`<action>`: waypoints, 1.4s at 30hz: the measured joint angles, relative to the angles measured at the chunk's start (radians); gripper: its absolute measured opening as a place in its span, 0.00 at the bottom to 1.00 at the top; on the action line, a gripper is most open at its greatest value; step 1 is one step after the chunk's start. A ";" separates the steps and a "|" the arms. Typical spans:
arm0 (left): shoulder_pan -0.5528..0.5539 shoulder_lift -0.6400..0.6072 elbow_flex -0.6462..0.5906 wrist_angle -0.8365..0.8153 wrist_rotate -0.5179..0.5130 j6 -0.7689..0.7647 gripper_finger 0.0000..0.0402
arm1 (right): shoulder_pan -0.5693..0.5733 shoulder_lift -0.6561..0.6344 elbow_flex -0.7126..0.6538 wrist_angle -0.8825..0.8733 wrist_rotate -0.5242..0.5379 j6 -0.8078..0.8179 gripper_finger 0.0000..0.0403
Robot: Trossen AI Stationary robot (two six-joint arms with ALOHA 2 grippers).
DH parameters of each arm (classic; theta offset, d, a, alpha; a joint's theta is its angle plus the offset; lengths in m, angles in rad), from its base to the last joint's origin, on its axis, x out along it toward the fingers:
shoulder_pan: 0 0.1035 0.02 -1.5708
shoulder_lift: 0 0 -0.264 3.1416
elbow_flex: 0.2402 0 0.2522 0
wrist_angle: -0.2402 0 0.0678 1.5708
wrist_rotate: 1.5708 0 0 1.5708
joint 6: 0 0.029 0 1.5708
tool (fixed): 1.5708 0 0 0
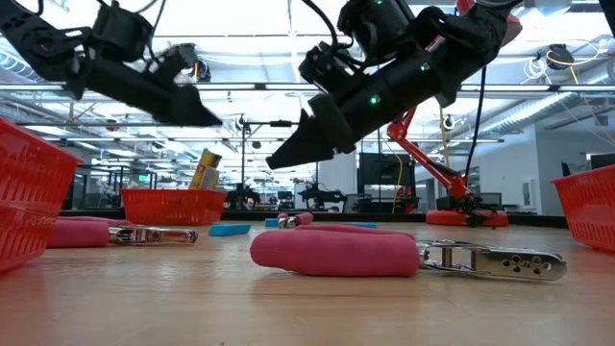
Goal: Pick & Place School Supplies
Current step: Put the blue eraser into the bottom right red basket
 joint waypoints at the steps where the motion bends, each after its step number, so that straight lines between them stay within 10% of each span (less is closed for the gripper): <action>1: -0.002 -0.017 0.000 0.011 0.042 -0.008 0.69 | -0.004 0.000 0.000 -0.007 0.022 0.006 0.61; 13: -0.112 -0.104 0.000 0.061 0.416 -0.104 0.66 | -0.025 -0.029 0.000 -0.337 0.090 0.090 0.61; 19: -0.185 -0.104 0.000 0.059 0.425 -0.083 0.66 | -0.038 -0.149 0.000 -0.510 0.143 0.132 0.61; 24: -0.229 -0.104 0.000 0.059 0.426 -0.084 0.66 | -0.106 -0.242 0.001 -0.666 -0.028 0.268 0.61; 42: -0.302 -0.104 0.000 0.070 0.425 -0.078 0.66 | -0.207 -0.135 0.000 -0.663 -0.172 0.337 0.61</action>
